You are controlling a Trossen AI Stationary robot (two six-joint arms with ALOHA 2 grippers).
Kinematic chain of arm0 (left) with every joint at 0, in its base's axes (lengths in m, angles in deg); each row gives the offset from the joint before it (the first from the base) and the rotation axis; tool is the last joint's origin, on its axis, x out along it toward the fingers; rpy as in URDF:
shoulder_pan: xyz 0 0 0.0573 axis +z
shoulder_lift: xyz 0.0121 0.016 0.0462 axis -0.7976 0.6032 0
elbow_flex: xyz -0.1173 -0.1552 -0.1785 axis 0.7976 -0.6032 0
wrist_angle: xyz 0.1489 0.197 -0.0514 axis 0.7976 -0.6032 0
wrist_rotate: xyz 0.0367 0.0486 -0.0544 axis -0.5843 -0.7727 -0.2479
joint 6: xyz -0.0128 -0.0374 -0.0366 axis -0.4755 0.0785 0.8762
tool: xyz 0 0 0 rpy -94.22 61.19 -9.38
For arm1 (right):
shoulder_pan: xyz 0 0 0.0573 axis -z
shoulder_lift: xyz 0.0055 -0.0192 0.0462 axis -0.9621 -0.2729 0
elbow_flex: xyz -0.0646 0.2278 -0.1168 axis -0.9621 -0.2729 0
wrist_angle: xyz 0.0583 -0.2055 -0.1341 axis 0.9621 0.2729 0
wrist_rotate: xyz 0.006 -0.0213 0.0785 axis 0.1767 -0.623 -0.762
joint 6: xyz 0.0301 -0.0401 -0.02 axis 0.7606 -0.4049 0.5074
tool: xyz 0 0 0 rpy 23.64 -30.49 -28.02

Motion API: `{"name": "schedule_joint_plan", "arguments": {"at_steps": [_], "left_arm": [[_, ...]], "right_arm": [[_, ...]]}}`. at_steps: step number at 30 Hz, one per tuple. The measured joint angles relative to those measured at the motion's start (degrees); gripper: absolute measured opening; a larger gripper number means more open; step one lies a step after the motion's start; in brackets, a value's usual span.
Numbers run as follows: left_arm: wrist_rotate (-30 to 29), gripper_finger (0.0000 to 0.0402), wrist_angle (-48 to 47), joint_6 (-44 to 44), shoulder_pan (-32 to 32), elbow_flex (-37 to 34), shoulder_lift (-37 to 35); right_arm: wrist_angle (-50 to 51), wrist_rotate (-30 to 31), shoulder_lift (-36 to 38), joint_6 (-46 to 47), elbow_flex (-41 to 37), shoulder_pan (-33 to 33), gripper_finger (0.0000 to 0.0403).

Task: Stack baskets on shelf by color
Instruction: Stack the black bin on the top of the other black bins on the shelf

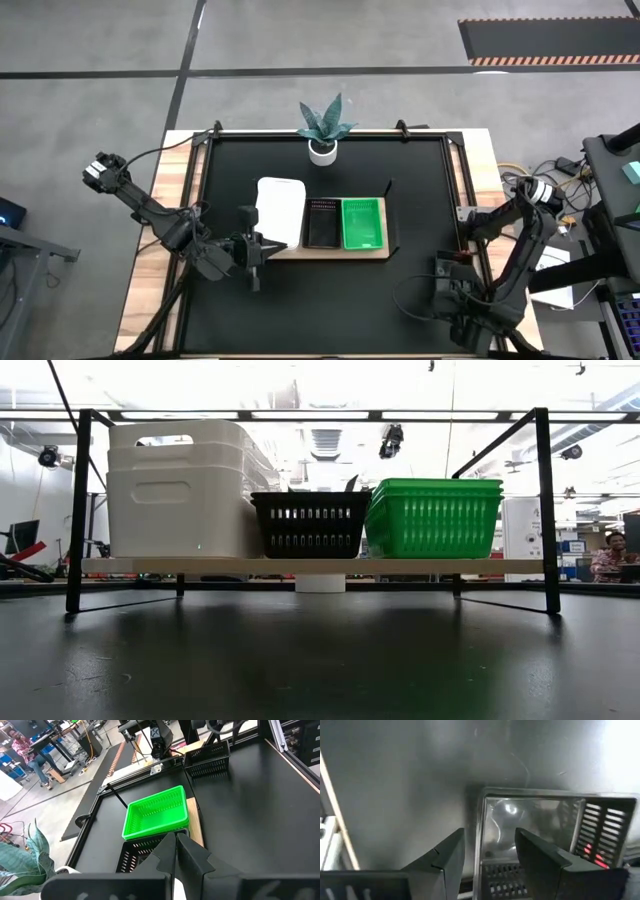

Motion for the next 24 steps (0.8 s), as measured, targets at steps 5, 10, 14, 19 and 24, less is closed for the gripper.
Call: {"name": "schedule_joint_plan", "arguments": {"at_steps": [5,10,14,19,24], "left_arm": [[0.0,0.0001,0.0,-0.02,0.0,-0.02,0.0],[0.0,0.0001,-0.01,-0.22,0.0,-0.02,0.0],[0.0,0.0001,-0.02,-0.24,0.0,-0.02,0.0],[0.0,0.0001,-0.02,-0.35,0.0,-0.02,0.0],[0.0,0.0001,-0.02,-0.35,0.0,-0.02,0.0]], "right_arm": [[-5.86,-2.88,0.0,-0.1,-4.49,0.04,0.0166],[-9.81,-4.88,0.0,1.02,-9.21,0.0,0.0166],[-13.27,-4.85,0.0,0.68,-12.87,0.13,0.0158],[-15.53,-4.85,0.0,0.61,-15.63,0.13,0.0114],[-16.01,-4.86,0.0,-1.1,-15.28,0.13,0.0028]]}}
